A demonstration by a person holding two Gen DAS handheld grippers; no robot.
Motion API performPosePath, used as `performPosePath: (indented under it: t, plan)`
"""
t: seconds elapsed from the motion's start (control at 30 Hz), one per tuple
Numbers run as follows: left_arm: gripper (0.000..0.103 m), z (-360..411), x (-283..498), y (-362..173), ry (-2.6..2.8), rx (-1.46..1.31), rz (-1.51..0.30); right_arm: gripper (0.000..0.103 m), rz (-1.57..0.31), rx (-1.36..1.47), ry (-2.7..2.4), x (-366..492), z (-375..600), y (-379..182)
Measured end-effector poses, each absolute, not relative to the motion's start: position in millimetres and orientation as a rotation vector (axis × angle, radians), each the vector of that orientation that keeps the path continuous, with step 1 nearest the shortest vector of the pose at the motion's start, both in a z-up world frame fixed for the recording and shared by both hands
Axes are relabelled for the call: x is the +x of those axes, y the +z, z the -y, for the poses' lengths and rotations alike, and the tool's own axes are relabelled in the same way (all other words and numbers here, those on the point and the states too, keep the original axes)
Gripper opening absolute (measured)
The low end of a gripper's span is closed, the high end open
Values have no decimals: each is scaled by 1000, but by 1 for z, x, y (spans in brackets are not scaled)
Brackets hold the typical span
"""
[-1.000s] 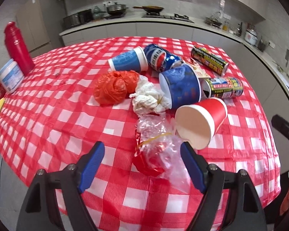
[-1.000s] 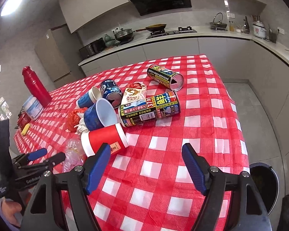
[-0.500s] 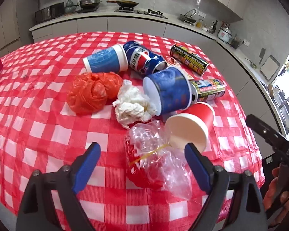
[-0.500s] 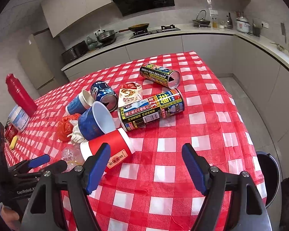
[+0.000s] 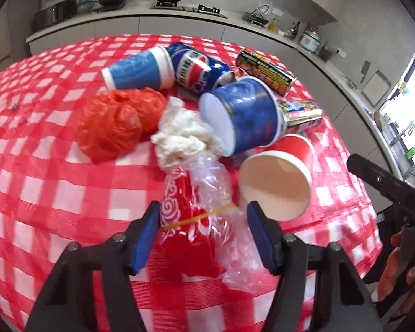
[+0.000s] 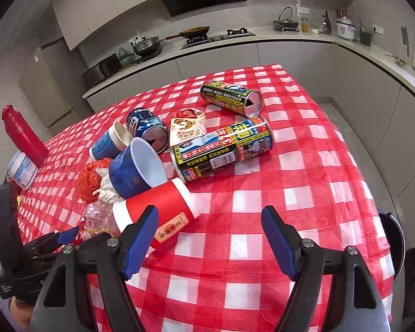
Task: Collect trash
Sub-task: 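Grasp the red-wrapped plastic bag with the left tool while the right tool grasps the red paper cup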
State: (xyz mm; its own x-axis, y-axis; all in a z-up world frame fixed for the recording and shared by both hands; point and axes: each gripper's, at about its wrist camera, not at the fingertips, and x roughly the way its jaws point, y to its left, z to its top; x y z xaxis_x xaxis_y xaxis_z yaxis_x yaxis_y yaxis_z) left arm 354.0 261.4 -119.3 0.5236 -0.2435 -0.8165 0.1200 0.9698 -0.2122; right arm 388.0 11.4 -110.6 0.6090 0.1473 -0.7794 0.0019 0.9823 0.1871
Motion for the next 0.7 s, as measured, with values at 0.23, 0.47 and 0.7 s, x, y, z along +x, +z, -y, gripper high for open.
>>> performPosePath:
  t: [0.23, 0.47, 0.7]
  plan:
    - [61, -292, 351, -115, -152, -153, -981, 78, -924, 160, 116, 405, -24, -116]
    - [61, -306, 347, -109, -95, -144, -947, 78, -952, 133, 12, 433, -14, -129]
    - [61, -303, 347, -110, -99, -128, -950, 78, -995, 191, 143, 433, -16, -138]
